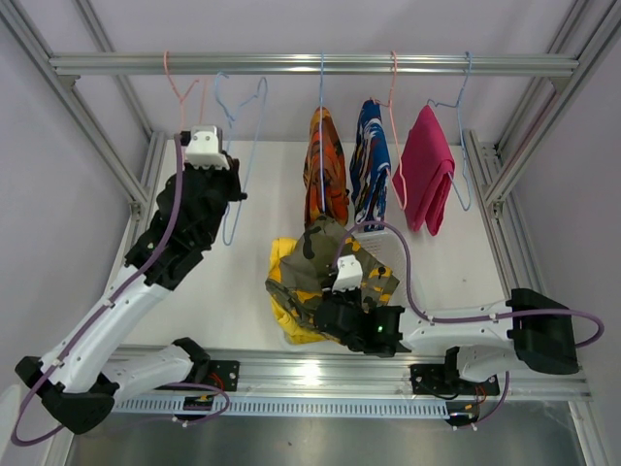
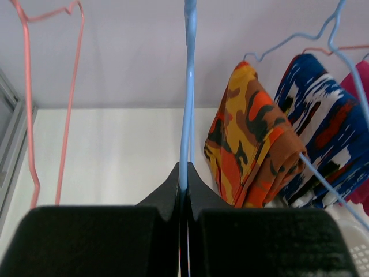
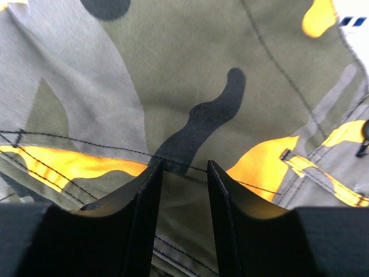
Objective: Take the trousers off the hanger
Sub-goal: Place the hanger at the clothesline.
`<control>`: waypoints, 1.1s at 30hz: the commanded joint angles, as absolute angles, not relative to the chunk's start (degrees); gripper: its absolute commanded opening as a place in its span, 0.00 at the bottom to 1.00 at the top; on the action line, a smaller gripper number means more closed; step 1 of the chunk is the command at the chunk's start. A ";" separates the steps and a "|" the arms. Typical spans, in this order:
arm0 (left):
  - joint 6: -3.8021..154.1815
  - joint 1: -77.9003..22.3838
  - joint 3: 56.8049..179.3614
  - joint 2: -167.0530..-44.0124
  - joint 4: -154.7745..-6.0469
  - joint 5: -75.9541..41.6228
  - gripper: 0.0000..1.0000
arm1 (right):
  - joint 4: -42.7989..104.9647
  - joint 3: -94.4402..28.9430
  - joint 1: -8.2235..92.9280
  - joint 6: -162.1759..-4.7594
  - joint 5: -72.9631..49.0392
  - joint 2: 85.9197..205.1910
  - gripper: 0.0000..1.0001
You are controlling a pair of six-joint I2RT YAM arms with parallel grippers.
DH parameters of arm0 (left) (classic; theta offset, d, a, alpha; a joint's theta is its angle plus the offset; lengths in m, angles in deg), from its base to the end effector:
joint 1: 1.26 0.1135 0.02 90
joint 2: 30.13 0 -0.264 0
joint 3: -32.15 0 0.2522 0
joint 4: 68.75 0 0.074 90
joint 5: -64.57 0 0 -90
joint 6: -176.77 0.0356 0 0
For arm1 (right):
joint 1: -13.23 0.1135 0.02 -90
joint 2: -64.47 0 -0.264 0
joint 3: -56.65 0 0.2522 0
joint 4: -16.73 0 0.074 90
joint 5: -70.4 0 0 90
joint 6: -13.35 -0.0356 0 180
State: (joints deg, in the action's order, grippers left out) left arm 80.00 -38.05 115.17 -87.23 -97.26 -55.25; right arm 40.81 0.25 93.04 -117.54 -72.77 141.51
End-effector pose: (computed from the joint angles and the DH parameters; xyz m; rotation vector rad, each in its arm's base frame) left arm 0.1773 -0.1105 0.4407 0.0206 1.6124 -0.1678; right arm 0.0748 0.2553 0.2148 -0.2687 1.9954 0.2265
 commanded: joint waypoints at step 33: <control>80.97 -32.81 138.55 -114.15 -104.22 -54.00 0.01 | 20.91 2.72 93.03 -116.29 -62.67 155.00 0.50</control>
State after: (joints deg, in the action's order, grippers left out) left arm 82.52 -33.09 139.49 -115.36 -104.89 -55.16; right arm 20.97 0.91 92.64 -114.26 -67.17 152.92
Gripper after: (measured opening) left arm 0.009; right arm 0.501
